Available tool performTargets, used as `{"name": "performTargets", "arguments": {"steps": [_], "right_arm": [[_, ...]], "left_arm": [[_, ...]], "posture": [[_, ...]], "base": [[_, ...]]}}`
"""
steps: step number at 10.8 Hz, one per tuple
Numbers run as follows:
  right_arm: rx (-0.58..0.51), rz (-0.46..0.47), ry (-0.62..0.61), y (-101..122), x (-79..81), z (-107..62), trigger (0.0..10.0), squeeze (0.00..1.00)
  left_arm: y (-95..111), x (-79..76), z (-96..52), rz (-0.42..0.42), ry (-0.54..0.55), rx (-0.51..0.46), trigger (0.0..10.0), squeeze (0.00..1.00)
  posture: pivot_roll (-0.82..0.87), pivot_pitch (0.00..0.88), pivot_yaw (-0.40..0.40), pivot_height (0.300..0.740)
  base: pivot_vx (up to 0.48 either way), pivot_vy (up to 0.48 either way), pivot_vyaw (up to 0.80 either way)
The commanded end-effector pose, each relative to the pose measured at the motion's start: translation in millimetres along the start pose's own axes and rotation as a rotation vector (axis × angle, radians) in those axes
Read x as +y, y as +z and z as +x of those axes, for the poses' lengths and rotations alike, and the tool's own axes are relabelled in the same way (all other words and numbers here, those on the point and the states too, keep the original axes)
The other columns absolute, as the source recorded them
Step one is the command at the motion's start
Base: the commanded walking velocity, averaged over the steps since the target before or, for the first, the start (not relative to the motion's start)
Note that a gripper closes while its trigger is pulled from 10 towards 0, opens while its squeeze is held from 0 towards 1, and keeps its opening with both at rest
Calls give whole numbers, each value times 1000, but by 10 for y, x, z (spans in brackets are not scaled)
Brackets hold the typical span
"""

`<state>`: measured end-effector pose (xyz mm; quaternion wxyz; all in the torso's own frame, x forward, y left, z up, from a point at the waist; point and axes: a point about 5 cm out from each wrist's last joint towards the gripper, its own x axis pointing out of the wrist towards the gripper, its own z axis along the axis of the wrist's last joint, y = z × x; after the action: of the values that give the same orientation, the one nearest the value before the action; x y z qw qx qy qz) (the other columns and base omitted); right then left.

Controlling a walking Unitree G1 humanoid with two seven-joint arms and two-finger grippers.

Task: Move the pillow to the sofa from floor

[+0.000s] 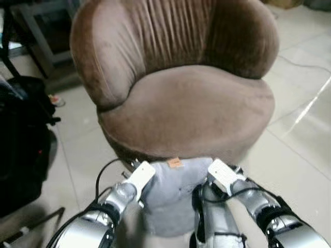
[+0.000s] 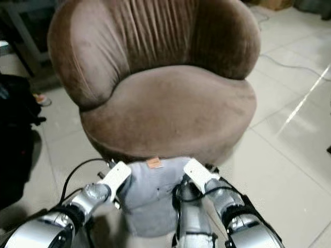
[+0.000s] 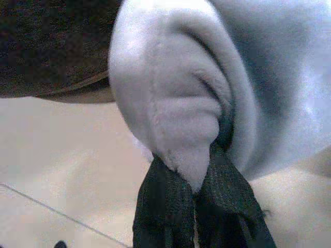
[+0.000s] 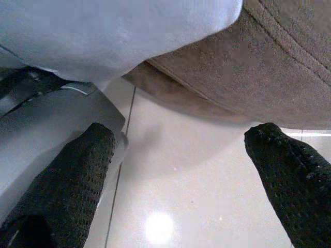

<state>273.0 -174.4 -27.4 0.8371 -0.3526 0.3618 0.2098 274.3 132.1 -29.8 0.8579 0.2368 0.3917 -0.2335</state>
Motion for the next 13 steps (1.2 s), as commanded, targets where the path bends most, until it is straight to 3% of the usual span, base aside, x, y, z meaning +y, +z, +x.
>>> {"name": "performTargets", "arguments": {"steps": [1,13], "right_arm": [[152,-1,143,-360,352,-34,10000,0],[153,-4,135,-319,346,-22,10000,0]], "left_arm": [[-21,-40,6,14,-12,14,10000,0],[-24,-54,9,27,-13,15,10000,0]], "posture": [[-322,38,31,522],[-317,23,39,660]], "base": [[0,0,0],[0,0,0]]}}
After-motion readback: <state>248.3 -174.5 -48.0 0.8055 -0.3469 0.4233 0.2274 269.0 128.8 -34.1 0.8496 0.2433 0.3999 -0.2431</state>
